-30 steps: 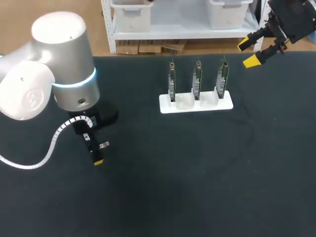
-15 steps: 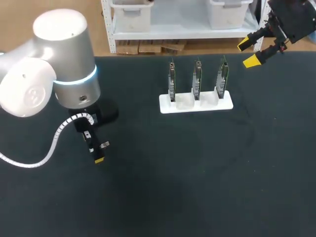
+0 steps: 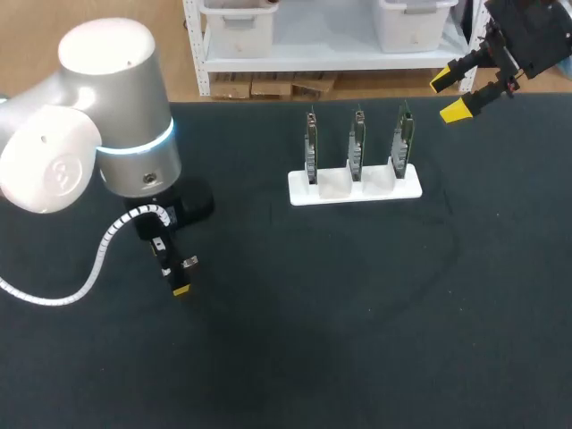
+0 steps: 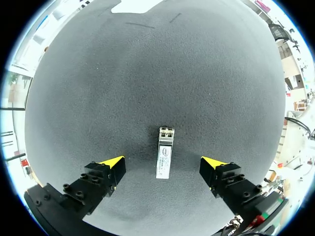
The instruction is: Pick up the optical module with the left hand, and insert it into the network port with the right hand.
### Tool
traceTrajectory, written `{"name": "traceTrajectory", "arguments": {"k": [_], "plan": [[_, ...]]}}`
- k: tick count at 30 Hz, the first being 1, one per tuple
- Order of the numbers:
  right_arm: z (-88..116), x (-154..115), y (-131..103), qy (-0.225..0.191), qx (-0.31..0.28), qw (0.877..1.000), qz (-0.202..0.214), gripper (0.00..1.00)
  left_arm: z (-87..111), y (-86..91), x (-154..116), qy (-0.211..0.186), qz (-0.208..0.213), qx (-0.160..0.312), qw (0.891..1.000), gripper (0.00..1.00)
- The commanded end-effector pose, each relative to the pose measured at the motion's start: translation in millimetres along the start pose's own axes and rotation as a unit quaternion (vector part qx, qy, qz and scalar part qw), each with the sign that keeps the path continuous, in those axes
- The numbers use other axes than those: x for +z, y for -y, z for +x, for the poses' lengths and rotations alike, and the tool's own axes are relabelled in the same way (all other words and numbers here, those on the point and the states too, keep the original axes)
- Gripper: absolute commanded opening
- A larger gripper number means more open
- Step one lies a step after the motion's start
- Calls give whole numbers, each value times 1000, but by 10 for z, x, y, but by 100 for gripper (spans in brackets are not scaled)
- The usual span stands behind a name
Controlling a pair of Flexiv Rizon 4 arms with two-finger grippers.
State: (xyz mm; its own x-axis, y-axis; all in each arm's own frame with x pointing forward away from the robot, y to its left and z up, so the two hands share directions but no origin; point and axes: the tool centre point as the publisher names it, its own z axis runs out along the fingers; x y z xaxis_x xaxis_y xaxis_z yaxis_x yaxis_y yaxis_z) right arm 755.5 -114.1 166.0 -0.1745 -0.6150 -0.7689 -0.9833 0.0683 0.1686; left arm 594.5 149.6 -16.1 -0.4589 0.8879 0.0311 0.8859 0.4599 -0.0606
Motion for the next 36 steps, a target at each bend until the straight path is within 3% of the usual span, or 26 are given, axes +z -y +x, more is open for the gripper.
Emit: {"name": "traceTrajectory", "arguments": {"k": [1,14,16,17,18,36], "plan": [[1,1,-15,0,0,1000,2,100,-13,-32,40,0,4,1,1000,100],[1,1,-15,0,0,1000,2,100,-19,-81,70,2,11,3,1000,100],[1,1,-15,0,0,1000,2,100,-20,-84,74,5,14,4,1000,72],[1,1,-15,0,0,1000,2,100,-18,-86,74,5,14,3,1000,33],[1,1,-15,0,0,1000,2,100,-14,-90,75,5,15,2,1000,0],[1,1,-15,0,0,1000,2,100,45,-102,97,10,23,-5,1000,0]]}}
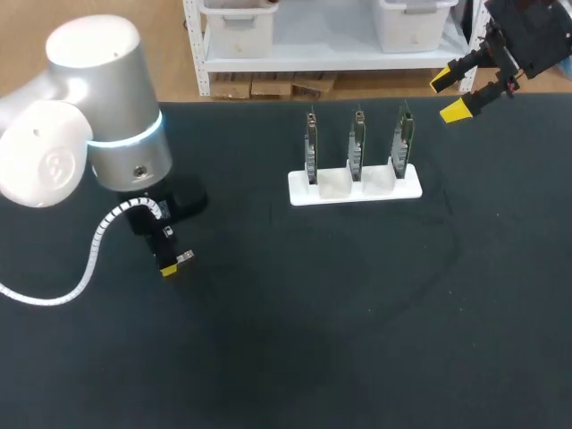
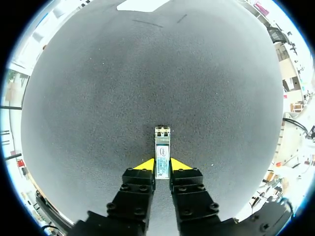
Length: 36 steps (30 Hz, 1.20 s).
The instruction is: Pick up the optical module with the left hand, and insert it into the network port with the right hand.
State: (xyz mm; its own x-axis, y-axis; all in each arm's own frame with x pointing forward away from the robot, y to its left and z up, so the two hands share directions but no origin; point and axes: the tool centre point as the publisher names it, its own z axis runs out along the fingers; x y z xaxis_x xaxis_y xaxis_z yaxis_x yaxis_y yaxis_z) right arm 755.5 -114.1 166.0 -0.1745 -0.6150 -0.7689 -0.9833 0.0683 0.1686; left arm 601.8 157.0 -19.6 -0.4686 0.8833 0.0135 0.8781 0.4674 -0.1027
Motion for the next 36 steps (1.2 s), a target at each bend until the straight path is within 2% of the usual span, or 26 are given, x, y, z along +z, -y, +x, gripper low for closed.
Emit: {"name": "traceTrajectory", "arguments": {"k": [1,7,10,12,18,24,36], "plan": [[1,1,-15,0,0,1000,2,100,19,-1,62,4,3,0,1000,0],[1,1,-15,0,0,1000,2,100,39,37,-32,32,11,4,999,0],[1,1,-15,0,0,1000,2,100,39,44,-142,61,21,5,998,0],[1,1,-15,0,0,1000,2,100,35,52,-248,78,22,5,997,0],[1,1,-15,0,0,1000,2,100,-23,63,-618,88,26,0,996,0],[1,1,-15,0,0,1000,2,100,-82,101,-976,103,7,9,995,0],[1,1,-15,0,0,1000,2,100,-82,101,-976,103,7,9,995,0]]}}
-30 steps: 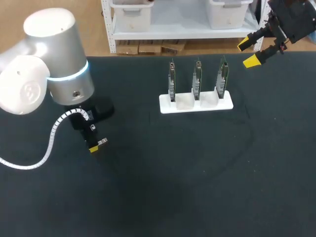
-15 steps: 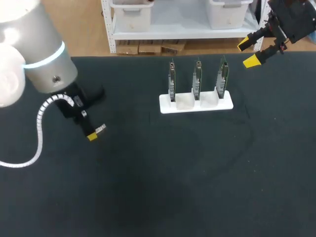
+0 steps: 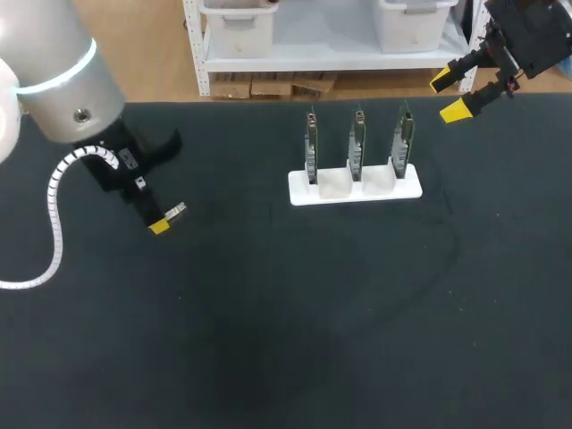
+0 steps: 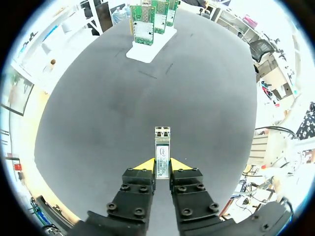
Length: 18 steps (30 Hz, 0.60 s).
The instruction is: Pick up the optical module with the left hand, and insert it into the network port with the right hand.
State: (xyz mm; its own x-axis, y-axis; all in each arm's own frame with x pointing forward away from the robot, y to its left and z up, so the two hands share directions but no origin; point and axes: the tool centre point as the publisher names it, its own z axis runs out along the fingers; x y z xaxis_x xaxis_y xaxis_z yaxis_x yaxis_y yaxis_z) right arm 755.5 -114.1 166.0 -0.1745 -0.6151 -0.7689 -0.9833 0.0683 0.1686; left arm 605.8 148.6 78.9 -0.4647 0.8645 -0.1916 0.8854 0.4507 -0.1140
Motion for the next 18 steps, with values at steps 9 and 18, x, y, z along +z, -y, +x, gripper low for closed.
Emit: {"name": "traceTrajectory", "arguments": {"k": [9,18], "plan": [[1,1,-15,0,0,1000,2,100,-428,30,-234,107,-18,33,994,0],[1,1,-15,0,0,1000,2,100,-1136,-118,-620,151,-61,130,978,0]]}}
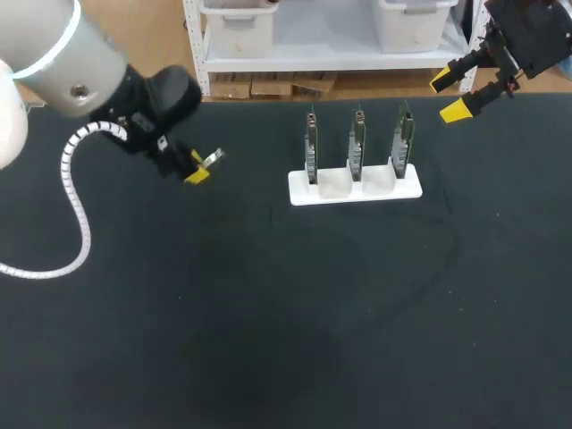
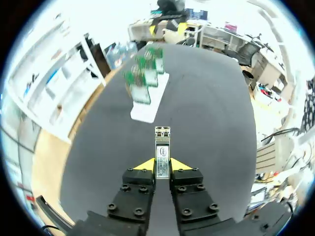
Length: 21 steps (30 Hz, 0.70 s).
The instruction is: Pick up the optical module with the left hand, and insert it into the network port with the right hand.
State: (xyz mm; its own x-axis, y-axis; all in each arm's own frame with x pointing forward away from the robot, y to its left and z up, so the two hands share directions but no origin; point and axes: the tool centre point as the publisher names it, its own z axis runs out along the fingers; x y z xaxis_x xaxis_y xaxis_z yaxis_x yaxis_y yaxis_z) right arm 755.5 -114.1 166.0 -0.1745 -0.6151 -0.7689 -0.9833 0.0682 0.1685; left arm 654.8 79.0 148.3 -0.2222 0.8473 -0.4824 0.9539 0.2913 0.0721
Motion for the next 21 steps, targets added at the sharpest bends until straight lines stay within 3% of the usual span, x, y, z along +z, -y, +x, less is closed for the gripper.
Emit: {"name": "traceTrajectory", "arguments": {"k": [1,4,6,19,21], "plan": [[1,1,-15,0,0,1000,2,100,-225,-164,-47,2,-7,23,1000,0],[1,1,-15,0,0,1000,2,100,-322,-276,-84,26,4,30,999,0],[1,1,-15,0,0,1000,2,100,-349,-299,-79,18,4,22,1000,0],[1,1,-15,0,0,1000,2,100,-342,-283,-64,19,5,22,1000,0],[1,1,-15,0,0,1000,2,100,-283,-253,-124,45,-10,16,999,0]]}}
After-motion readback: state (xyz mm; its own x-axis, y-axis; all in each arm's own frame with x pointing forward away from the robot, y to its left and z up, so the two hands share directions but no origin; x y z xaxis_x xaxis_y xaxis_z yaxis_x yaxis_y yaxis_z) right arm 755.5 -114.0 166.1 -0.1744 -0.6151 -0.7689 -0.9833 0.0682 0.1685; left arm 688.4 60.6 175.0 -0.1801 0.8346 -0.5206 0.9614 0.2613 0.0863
